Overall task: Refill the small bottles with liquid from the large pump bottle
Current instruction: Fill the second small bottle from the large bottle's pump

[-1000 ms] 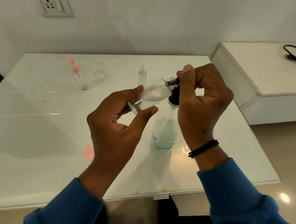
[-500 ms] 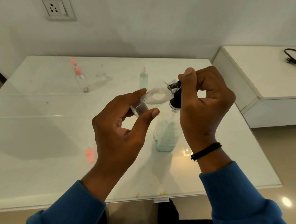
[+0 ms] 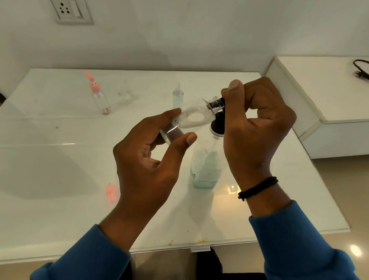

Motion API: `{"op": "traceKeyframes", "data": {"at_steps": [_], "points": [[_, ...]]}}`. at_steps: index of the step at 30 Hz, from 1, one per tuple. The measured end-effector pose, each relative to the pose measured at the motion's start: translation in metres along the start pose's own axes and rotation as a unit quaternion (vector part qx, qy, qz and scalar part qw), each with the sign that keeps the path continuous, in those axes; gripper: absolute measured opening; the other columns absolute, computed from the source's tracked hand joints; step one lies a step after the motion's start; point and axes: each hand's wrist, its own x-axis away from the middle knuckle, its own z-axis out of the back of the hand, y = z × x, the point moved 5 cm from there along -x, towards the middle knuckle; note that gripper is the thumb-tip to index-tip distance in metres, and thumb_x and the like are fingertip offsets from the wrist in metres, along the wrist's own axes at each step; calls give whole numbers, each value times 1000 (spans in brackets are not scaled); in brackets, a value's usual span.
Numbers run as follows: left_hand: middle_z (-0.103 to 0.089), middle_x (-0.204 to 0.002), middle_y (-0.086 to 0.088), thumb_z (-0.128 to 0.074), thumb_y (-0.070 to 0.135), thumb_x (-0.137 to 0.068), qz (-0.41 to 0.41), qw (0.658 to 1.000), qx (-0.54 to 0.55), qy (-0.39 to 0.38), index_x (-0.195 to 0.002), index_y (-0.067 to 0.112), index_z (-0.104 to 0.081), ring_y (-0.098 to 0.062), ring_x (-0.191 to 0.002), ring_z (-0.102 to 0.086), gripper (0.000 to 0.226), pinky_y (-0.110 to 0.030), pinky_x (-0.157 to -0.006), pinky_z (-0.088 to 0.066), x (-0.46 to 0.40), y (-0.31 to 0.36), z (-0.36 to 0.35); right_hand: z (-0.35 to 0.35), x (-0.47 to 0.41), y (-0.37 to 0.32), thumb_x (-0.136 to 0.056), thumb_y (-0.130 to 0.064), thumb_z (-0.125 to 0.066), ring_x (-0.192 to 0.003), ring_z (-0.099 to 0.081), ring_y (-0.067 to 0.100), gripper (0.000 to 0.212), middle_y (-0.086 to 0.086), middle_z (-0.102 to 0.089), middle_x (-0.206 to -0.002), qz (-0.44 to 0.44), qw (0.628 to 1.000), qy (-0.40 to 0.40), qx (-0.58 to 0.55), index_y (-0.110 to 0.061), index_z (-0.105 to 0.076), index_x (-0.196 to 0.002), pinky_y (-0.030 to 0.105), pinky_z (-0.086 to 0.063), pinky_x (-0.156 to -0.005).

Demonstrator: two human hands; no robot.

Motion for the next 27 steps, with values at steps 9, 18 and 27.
{"op": "traceKeyframes", "data": {"at_steps": [9, 18, 27], "points": [[-70, -122, 3, -76, 28, -87, 6, 1000, 15, 5, -124, 10, -68, -8, -115, -67, 42, -14, -90, -54, 0, 0, 0, -1, -1, 1, -95, -5, -63, -59, -53, 30, 35, 11, -59, -62, -3, 1000, -8, -1, 3, -59, -62, 43, -43, -59], [-70, -120, 3, -77, 27, -88, 5, 1000, 11, 3, -124, 7, -69, -8, -113, -68, 42, -15, -90, -55, 0, -1, 1, -2, 4, 2, -96, -7, -63, -61, -54, 28, 34, 13, -60, -63, -16, 1000, -7, -10, 5, -61, -64, 39, -45, -60], [-72, -119, 3, -76, 26, -88, 10, 1000, 22, 1, -123, 9, -69, -11, -109, -70, 39, -15, -88, -55, 0, -1, 2, -2, 5, 3, -96, -6, -63, -62, -53, 26, 32, 14, -59, -64, -23, 1000, -9, -11, 6, -62, -66, 31, -44, -59]]}}
